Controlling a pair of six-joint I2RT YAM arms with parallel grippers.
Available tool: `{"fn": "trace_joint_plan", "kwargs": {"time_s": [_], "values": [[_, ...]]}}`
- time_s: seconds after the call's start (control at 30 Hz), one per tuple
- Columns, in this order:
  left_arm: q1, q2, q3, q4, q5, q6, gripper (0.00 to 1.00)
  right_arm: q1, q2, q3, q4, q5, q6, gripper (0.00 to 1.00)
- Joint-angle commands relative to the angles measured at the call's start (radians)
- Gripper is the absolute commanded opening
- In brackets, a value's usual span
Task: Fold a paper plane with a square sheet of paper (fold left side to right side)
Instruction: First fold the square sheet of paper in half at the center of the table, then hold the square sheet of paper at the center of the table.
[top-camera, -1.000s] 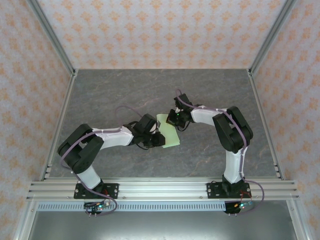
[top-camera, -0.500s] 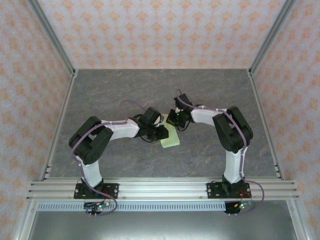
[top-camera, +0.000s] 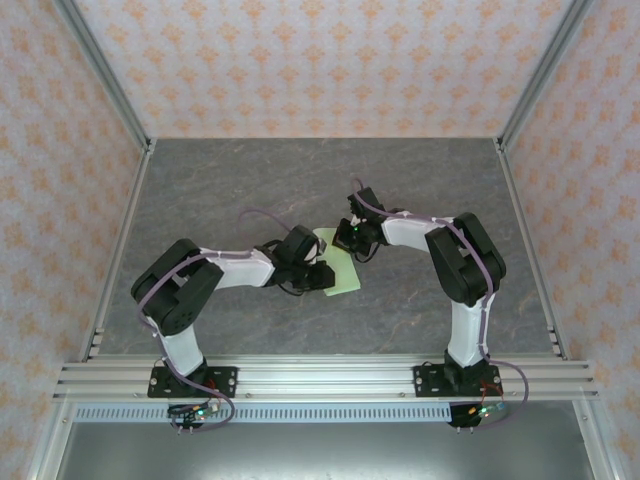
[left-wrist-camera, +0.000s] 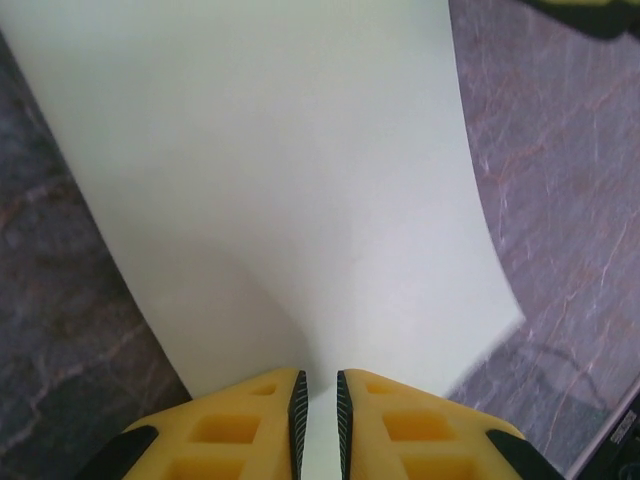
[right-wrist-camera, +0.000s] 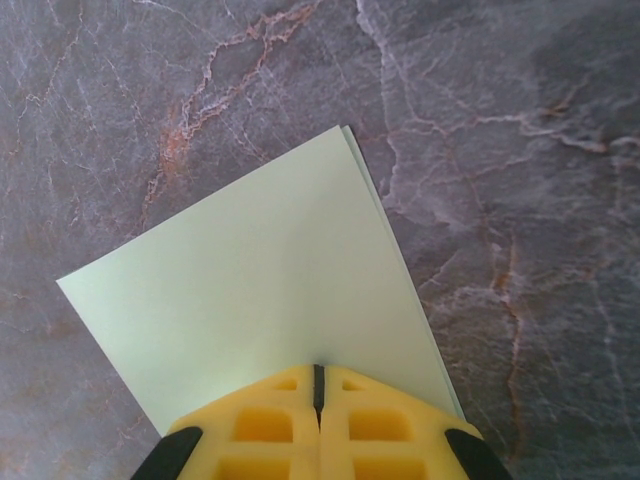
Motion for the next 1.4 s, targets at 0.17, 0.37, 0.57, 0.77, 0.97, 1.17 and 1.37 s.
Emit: {"fn": "trace_joint_plan", "kwargs": {"time_s": [0.17, 0.37, 0.57, 0.77, 0.97, 1.17, 1.37], "values": [[-0.048, -0.044, -0.054, -0.087, 0.068, 0.067, 0.19, 0.010, 0.064, -0.033, -0.137, 0.073, -0.004, 0.00], [-0.054, -0.057, -0.093, -0.072, 0.058, 0.044, 0.19, 0.010, 0.066, -0.034, -0.137, 0.073, -0.005, 0.01], [-0.049, -0.133, -0.097, -0.044, 0.061, 0.017, 0.19, 0.010, 0.064, -0.034, -0.126, 0.060, -0.006, 0.00], [0.083, -0.176, -0.020, -0.077, 0.061, 0.020, 0.20, 0.017, 0.052, -0.036, -0.103, 0.047, -0.004, 0.00], [0.131, -0.017, 0.135, -0.097, 0.106, 0.052, 0.20, 0.020, 0.042, -0.038, -0.092, 0.041, 0.001, 0.00], [0.132, 0.091, 0.198, -0.082, 0.092, 0.049, 0.20, 0.021, 0.029, -0.044, -0.068, 0.028, 0.009, 0.01], [0.132, 0.114, 0.172, -0.092, 0.061, 0.058, 0.19, 0.022, -0.012, -0.037, -0.038, 0.018, -0.004, 0.02]]}}
